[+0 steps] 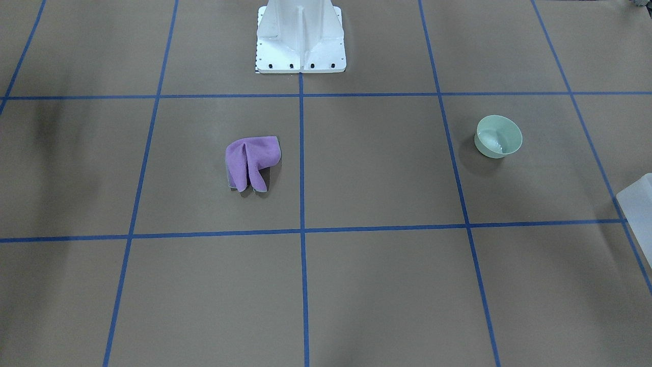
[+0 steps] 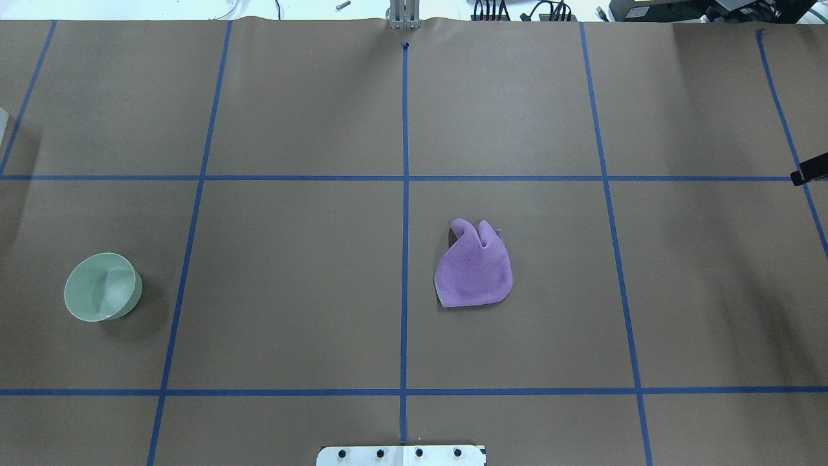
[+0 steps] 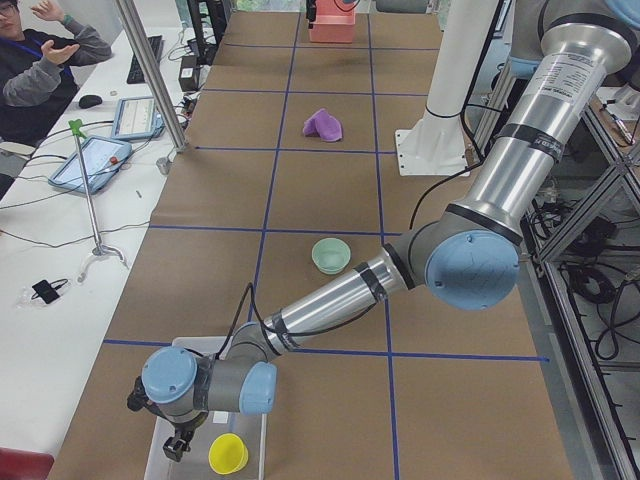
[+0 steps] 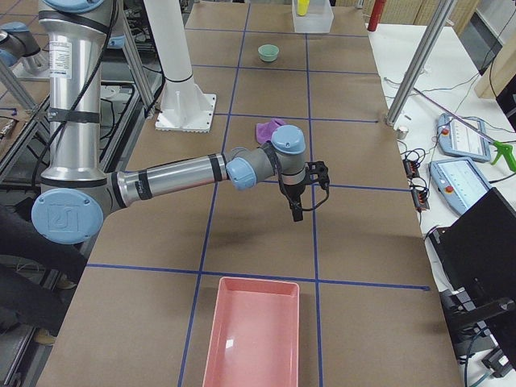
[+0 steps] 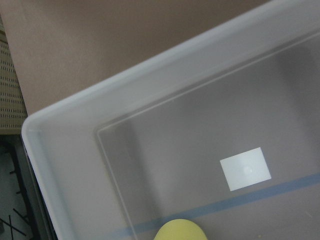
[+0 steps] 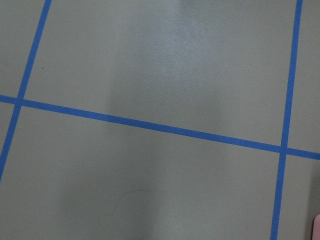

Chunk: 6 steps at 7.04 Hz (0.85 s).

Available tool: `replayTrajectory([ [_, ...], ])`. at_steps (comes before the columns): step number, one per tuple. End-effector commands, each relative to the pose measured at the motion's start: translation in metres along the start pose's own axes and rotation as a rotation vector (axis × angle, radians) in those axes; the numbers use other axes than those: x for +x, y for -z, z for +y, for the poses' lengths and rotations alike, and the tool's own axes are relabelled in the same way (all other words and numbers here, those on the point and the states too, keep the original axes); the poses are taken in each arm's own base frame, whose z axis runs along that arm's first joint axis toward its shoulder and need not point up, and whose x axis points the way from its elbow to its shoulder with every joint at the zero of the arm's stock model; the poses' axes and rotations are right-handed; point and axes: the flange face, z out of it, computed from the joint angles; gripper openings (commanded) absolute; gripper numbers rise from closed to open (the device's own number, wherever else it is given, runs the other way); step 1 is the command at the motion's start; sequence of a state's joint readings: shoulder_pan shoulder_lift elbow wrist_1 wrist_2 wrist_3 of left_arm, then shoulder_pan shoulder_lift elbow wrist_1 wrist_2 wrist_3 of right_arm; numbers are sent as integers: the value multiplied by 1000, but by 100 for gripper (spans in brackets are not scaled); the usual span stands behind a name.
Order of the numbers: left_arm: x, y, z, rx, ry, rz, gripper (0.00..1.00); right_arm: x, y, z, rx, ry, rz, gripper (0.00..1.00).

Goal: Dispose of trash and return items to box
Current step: 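Carry the yellow cup into the clear bin and release it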

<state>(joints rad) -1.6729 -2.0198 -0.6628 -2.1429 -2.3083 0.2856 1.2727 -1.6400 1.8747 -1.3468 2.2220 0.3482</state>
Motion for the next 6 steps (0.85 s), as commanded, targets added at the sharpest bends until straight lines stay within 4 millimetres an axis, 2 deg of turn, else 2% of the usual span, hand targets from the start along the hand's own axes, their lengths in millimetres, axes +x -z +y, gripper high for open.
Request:
replayTrajectory([
  [1,73,54,-10,103,168,96,99,-1,0,1,-2,1,-4,100],
  [3,185,58,7,108,192,184,100,-1,0,1,-2,1,-4,100],
  [4,240,56,25,87,201,214,100,-1,-1,1,-3,2,-4,100],
  [5,278,48,57,53,156,236,100,-1,-2,1,-5,0,-4,100],
  [6,304,29,91,42,65,267,100,-2,-2,1,-5,-4,-5,100],
])
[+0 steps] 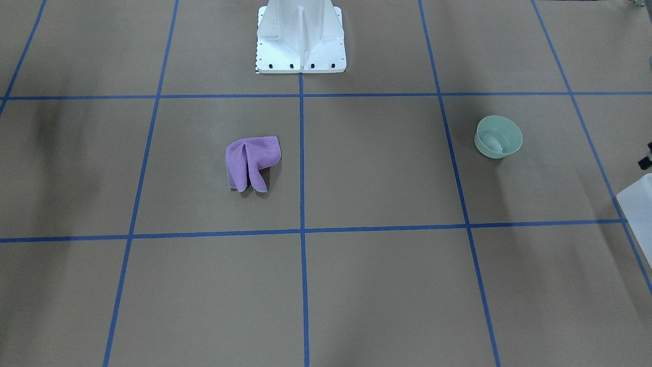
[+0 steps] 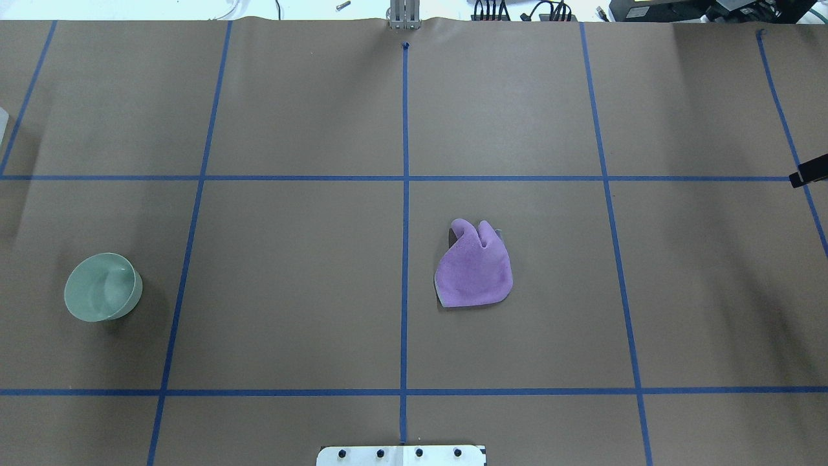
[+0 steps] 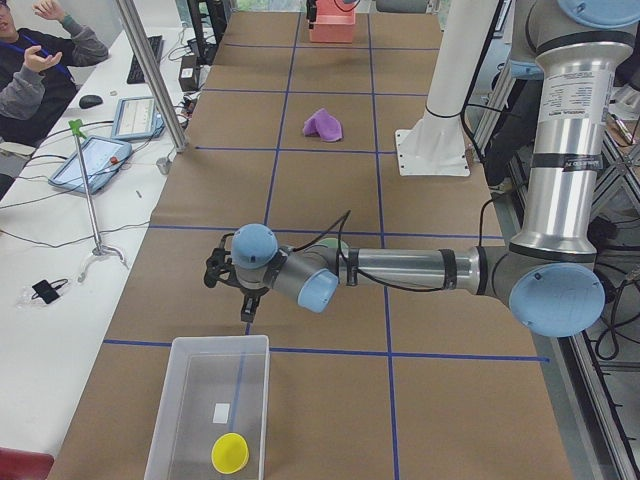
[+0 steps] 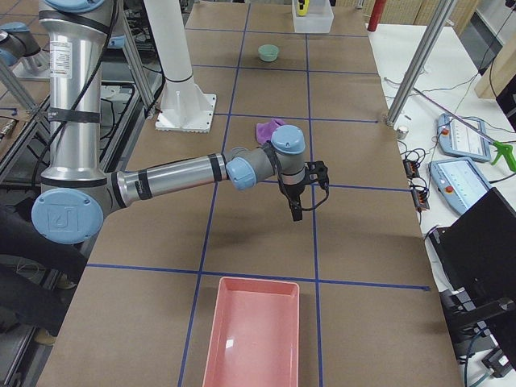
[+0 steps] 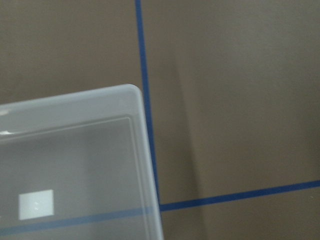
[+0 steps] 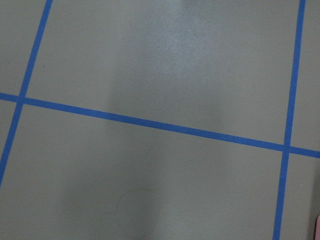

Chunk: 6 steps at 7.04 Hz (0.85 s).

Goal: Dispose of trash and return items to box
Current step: 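Reach the left gripper to the pale green bowl and grasp its rim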

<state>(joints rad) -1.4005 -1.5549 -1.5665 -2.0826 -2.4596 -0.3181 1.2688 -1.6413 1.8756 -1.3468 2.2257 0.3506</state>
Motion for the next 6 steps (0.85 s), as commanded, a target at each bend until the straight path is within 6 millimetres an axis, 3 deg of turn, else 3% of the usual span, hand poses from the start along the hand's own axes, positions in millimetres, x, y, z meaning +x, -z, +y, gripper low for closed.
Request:
replayTrajectory([
  [1,40,-41,70,-52,-149,69,100,-1,-2,0,-3,-4,2,100],
  [3,68,-75,83,-134,-160,97,100,-2,-3,0,-5,-2,1,100],
  [5,113,-113,101,-178,-97,154,99,-2,-3,0,-5,-2,1,100],
  [6,122,-118,103,-183,-91,171,99,-2,-3,1,-6,-3,2,100],
])
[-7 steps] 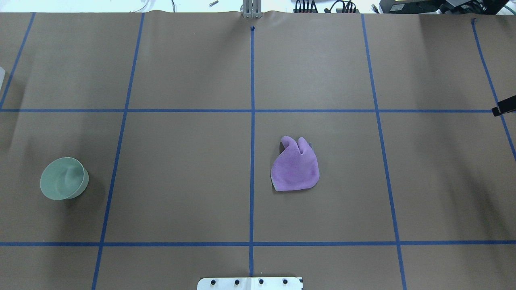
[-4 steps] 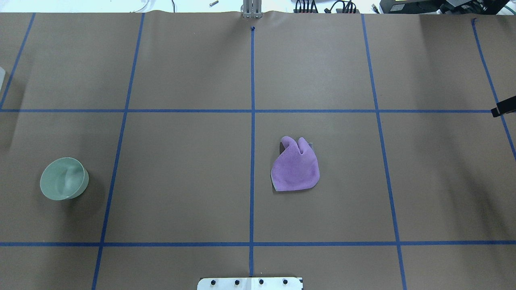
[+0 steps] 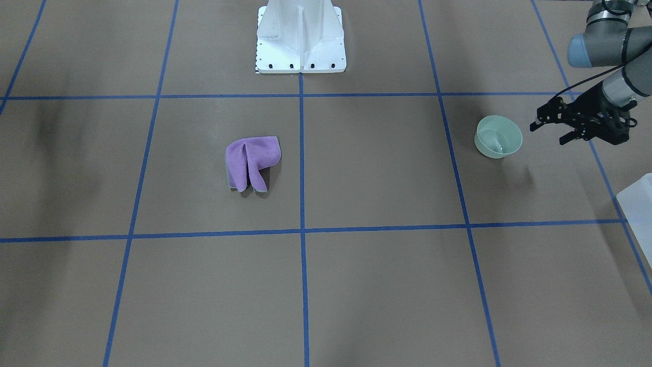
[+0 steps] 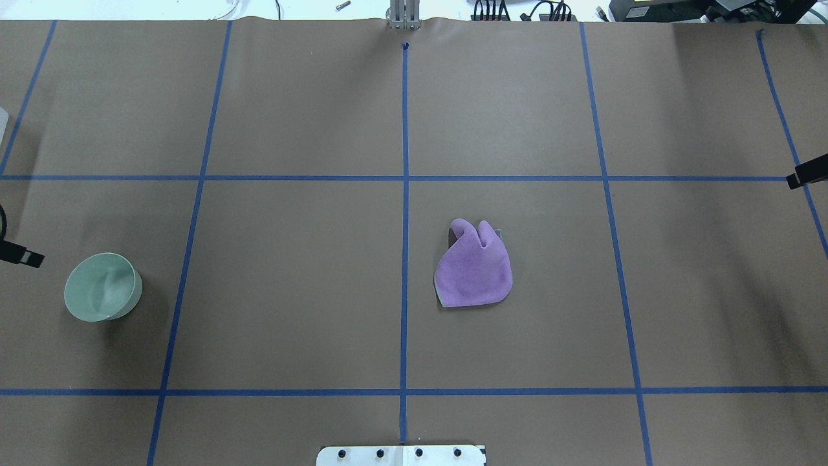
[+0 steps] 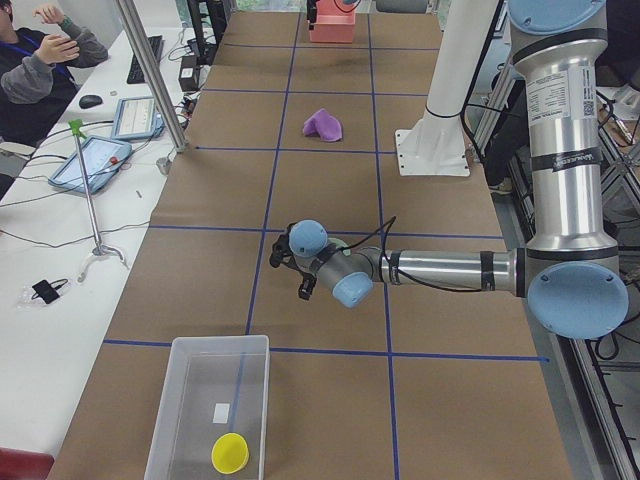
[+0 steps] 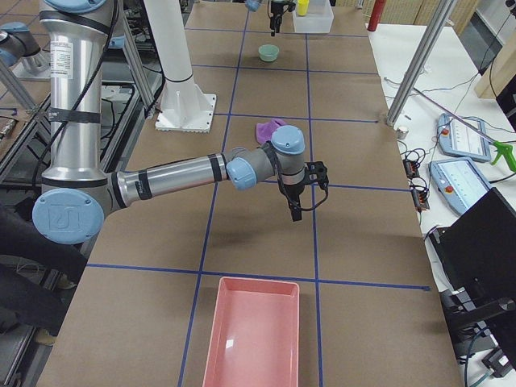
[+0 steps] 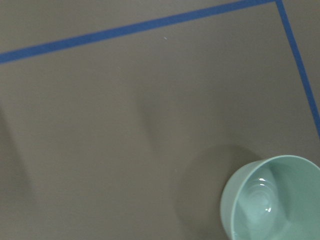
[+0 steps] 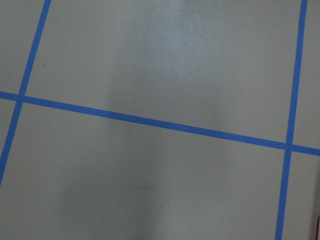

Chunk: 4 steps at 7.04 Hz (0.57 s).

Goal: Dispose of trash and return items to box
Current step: 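Reach the left gripper to the pale green bowl and grasp its rim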

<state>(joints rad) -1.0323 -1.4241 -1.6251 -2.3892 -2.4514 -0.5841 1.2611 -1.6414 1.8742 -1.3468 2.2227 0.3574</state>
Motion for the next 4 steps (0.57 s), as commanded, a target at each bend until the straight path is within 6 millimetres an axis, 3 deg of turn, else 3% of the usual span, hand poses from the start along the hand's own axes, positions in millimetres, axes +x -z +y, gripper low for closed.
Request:
replayTrajectory([
  [1,17,-23,3,-14,9,17,96,1,-1,0,-2,-2,1,100],
  [2,13,-29,-1,-1,13,-13,78,0,-2,0,-3,1,0,100],
  [4,23,-42,-12,-11,41,-3,26,0,-2,0,-3,1,2,100],
])
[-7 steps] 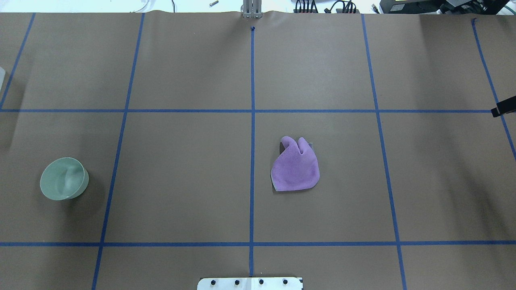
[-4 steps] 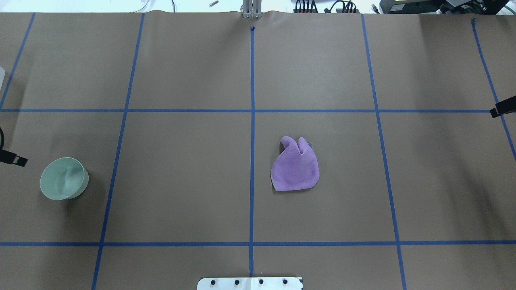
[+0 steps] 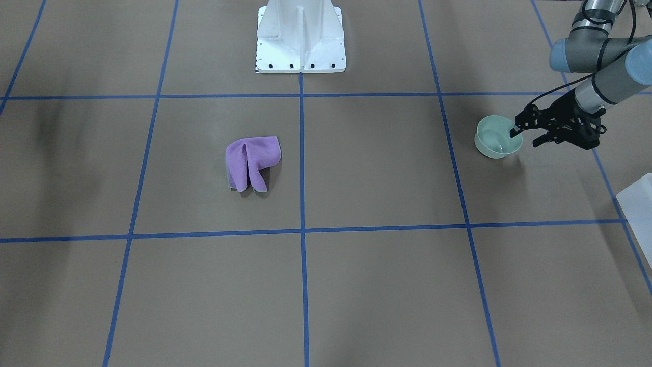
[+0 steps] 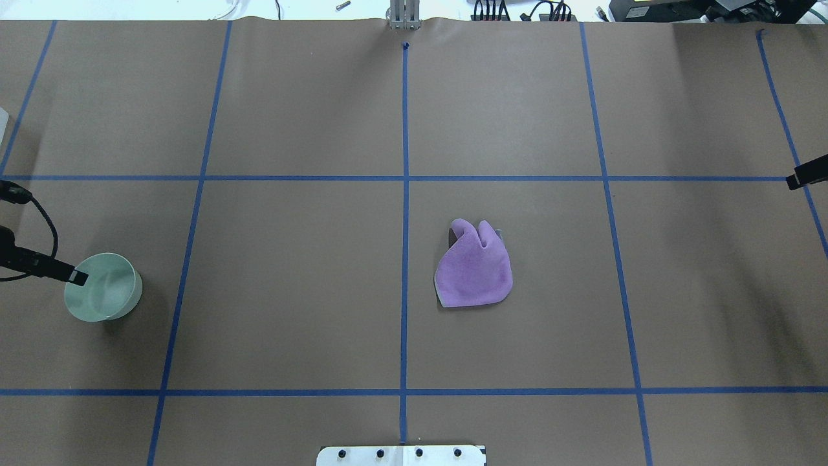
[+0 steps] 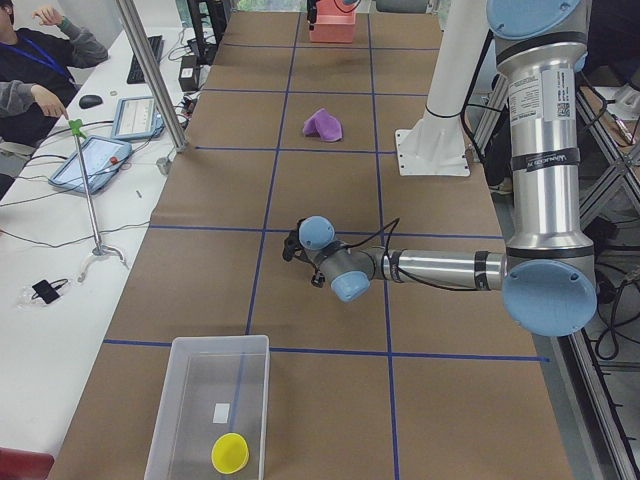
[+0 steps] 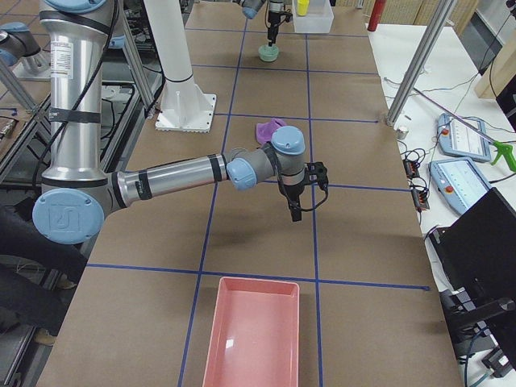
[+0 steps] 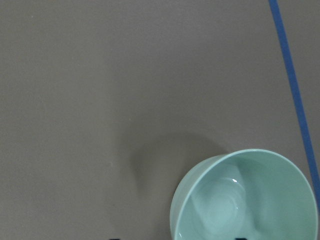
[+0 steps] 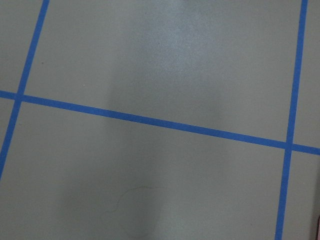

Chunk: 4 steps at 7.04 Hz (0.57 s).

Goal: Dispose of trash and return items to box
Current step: 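Reach the left gripper to the pale green bowl and grasp its rim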

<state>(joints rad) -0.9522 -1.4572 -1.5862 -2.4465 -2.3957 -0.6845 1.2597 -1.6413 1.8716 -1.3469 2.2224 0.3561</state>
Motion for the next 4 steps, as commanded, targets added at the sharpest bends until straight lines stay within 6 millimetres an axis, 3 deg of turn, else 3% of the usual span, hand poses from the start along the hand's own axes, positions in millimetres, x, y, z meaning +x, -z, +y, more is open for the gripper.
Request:
replayTrajectory([
  [1,9,-9,-7,-4,16,5,5,0,0,0,0,0,1,100],
  [2,10,-7,-8,14,1,8,0,1,-1,0,-1,-1,2,100],
  [4,11,-1,-11,80,-33,-11,0,0,0,0,0,0,1,100],
])
